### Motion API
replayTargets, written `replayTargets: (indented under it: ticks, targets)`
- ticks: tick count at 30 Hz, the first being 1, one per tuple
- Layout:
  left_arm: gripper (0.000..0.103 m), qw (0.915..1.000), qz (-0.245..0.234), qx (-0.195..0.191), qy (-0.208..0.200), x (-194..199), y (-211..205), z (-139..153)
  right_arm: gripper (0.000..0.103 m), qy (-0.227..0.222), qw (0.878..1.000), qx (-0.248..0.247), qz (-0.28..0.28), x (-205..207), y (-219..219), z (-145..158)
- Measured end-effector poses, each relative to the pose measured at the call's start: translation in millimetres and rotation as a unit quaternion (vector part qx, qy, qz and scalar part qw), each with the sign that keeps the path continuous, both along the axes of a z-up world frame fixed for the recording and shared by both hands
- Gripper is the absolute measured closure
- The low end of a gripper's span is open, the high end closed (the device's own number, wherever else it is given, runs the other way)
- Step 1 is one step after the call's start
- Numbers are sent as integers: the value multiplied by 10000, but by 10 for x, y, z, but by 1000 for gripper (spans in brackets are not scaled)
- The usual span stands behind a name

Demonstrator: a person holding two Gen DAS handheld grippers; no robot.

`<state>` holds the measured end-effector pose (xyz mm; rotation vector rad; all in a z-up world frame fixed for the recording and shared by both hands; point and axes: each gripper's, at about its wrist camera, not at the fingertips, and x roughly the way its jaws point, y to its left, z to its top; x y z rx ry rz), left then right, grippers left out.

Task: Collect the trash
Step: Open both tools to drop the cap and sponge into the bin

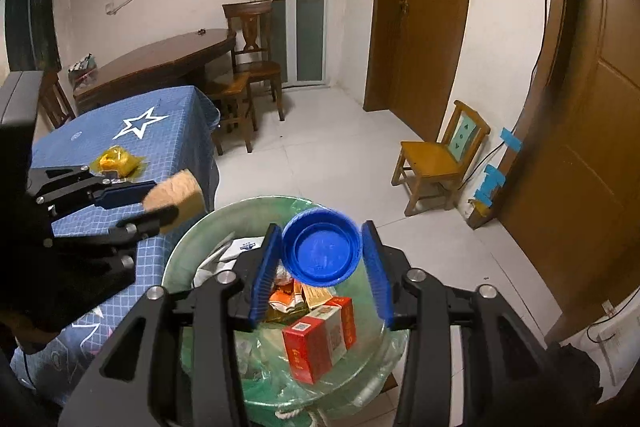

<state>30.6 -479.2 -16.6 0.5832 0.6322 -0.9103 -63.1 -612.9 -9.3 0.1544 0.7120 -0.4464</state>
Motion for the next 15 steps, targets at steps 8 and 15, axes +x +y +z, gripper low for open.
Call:
replayTargets:
  ticks: [8,15]
  targets:
    - [58,9998,-42,-46,180,104,49,-44,46,-112,9999,132,-6,-22,-40,18]
    - [58,9997,110,-122,166,167,207,-8,46,-185,9997,150,7,-7,-14,52]
